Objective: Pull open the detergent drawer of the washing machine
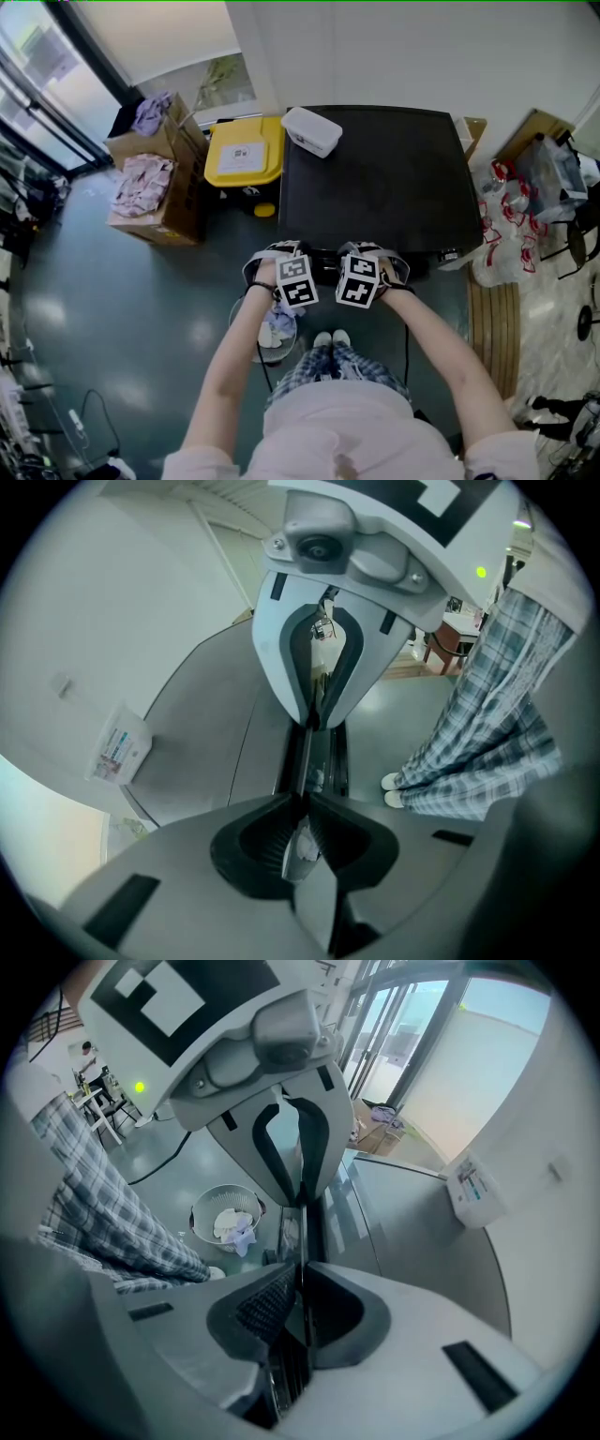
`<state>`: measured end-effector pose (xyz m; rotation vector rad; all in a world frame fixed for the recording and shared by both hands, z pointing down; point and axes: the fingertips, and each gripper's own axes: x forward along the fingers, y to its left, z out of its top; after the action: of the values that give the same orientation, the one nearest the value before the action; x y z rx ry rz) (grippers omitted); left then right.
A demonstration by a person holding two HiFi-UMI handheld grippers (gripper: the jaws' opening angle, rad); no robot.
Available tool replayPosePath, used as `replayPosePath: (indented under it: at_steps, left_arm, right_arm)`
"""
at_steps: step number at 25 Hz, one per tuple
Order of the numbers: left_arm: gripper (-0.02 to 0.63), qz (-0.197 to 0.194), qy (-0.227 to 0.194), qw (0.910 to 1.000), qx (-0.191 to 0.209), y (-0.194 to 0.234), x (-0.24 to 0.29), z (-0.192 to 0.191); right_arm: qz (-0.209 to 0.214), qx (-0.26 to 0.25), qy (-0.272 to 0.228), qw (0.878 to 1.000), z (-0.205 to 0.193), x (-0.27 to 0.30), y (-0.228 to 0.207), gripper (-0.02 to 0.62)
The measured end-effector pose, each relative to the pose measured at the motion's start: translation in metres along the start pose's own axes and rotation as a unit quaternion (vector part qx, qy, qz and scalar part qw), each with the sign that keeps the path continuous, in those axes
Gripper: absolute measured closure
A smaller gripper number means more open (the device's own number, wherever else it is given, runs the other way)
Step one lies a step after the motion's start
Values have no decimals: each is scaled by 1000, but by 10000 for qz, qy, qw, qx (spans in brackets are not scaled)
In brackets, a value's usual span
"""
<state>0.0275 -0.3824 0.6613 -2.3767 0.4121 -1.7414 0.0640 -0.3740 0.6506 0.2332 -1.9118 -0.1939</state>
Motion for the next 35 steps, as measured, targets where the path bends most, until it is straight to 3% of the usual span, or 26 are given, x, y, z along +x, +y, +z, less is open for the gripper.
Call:
replayPosePath:
  at_steps: [13, 35]
  left_arm:
    - [545, -85, -41, 9998, 172, -9, -5, 0]
    - [548, -298, -143, 9992, 213, -68, -24, 2]
  right_arm:
    - [246, 57, -13, 9997, 1, -5, 8, 543]
    - [525, 85, -110, 9985, -2, -21, 67, 545]
